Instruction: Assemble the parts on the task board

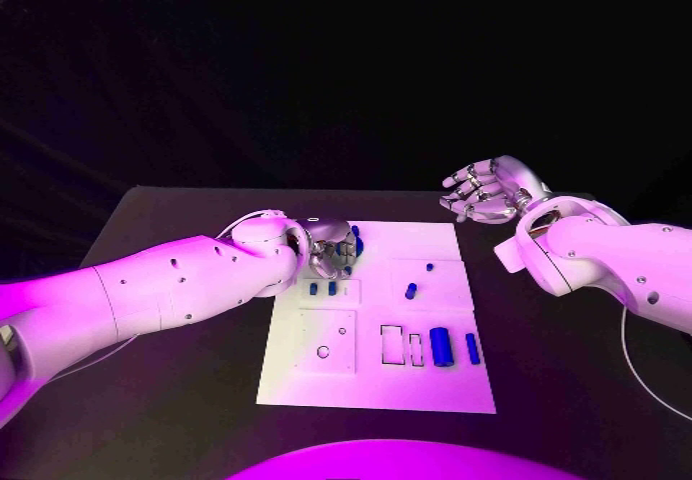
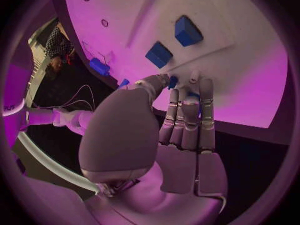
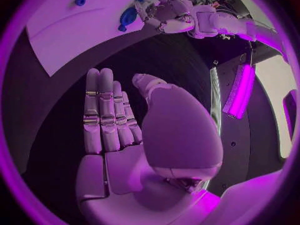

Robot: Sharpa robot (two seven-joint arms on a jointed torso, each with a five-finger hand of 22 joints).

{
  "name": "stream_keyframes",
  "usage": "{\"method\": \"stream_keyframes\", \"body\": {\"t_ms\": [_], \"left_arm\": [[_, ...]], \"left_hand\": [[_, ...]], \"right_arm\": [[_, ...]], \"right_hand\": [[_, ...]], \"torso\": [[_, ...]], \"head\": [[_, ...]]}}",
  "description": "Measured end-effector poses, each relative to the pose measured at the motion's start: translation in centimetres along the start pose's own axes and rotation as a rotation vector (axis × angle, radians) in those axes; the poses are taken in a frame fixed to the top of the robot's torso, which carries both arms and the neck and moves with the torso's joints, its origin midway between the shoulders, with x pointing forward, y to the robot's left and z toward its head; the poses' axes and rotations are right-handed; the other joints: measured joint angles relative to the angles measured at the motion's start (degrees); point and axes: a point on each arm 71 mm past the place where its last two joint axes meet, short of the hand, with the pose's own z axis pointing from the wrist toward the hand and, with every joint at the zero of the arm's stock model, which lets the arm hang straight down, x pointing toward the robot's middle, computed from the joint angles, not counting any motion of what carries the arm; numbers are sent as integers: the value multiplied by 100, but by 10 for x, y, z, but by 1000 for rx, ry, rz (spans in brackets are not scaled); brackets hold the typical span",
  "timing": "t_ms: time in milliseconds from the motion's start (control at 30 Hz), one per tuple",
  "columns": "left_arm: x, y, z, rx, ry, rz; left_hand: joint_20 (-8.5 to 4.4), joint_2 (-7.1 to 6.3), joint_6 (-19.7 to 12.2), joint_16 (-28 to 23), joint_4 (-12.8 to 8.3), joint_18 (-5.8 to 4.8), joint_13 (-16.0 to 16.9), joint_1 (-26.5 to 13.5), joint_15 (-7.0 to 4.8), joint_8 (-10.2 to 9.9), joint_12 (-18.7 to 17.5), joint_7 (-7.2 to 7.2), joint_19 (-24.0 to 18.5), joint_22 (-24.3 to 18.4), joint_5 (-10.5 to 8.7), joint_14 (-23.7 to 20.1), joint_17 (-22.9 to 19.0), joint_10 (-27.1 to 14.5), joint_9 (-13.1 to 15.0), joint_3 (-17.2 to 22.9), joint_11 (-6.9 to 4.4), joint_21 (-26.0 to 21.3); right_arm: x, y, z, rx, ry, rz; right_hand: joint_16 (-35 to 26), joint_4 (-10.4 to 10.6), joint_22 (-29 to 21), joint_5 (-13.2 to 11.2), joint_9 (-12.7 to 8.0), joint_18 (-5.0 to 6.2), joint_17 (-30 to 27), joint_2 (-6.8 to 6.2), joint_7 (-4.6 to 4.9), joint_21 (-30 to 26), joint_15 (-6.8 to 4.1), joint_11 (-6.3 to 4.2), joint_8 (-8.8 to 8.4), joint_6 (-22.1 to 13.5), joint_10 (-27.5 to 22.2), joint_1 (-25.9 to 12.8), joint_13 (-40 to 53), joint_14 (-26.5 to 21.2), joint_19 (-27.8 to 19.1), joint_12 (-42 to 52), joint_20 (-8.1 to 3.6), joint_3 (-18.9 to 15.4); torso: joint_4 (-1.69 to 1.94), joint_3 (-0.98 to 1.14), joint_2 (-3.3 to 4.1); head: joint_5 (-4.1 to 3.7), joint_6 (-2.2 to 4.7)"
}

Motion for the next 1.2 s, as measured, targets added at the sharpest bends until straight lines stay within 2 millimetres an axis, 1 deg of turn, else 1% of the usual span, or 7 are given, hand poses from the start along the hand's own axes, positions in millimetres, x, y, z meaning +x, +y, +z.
{"method": "stream_keyframes", "body": {"t_ms": [200,333,567,800,1033,1167,1200], "left_arm": [[0,-1,2,0,3,2],[1,-2,4,2,10,3],[2,-3,5,4,19,3],[3,-3,5,4,26,4],[3,-2,5,4,24,3],[3,-1,4,7,16,0],[2,0,3,7,11,-3]], "left_hand": [[0,47,118,123,-45,0,-69,47,-5,-21,-23,5,0,63,0,101,92,122,-49,118,-1,87],[-19,70,227,343,-79,0,-123,69,-35,-53,-49,-23,187,321,0,319,368,287,-91,158,-41,332],[-51,94,436,514,-143,0,-164,93,-94,-53,-65,-67,317,594,0,480,579,473,-101,222,-123,566],[-99,153,586,642,-199,0,-200,92,-130,-53,-88,-93,457,809,-21,617,760,634,-104,278,-160,748],[-133,208,748,804,-336,1,-241,147,-197,-106,-187,-111,747,1187,-35,851,1049,869,-114,380,-215,1070],[-153,230,756,804,-374,0,-263,170,-195,-111,-222,-103,767,1252,-36,890,1081,902,-113,387,-207,1118],[-154,230,756,804,-390,-23,-269,170,-195,-131,-224,-104,768,1265,-36,890,1088,911,-111,402,-217,1117]], "right_arm": [[0,0,0,-3,-1,5],[0,1,0,-5,-1,8],[1,1,0,-4,1,10],[1,1,0,-4,3,11],[2,1,1,-3,4,12],[2,1,1,-3,4,12],[2,1,1,-3,4,12]], "right_hand": [[-8,-15,-15,0,-2,0,-9,0,0,-13,0,20,0,0,20,0,-26,0,0,-22,0,15],[-43,-16,-24,0,-2,0,-9,0,0,-13,0,20,0,0,20,0,-41,0,0,-22,0,15],[-44,-15,-32,23,-8,0,-10,0,-1,-13,-15,0,0,0,41,1,-54,16,0,-24,0,15],[-75,-15,-41,23,-8,0,-16,0,-1,-13,7,0,0,0,41,1,-73,34,0,-51,0,15],[-75,-15,-46,23,-8,0,-16,22,-1,-13,8,0,0,-1,41,-22,-77,33,0,-51,0,15],[-77,-16,-49,23,-9,0,-16,21,-1,-17,8,0,0,-1,41,-23,-83,33,0,-51,0,16],[-97,-24,-56,23,-13,0,-16,2,-1,-35,8,0,0,-1,41,-41,-91,33,0,-51,0,24]], "torso": [[-1,1,1],[-2,1,1],[1,2,-1],[4,5,-4],[3,5,-7],[1,5,-7],[1,5,-7]], "head": [[-10,-15],[-18,-31],[-26,-48],[-29,-56],[-29,-44],[-26,-26],[-25,-19]]}}
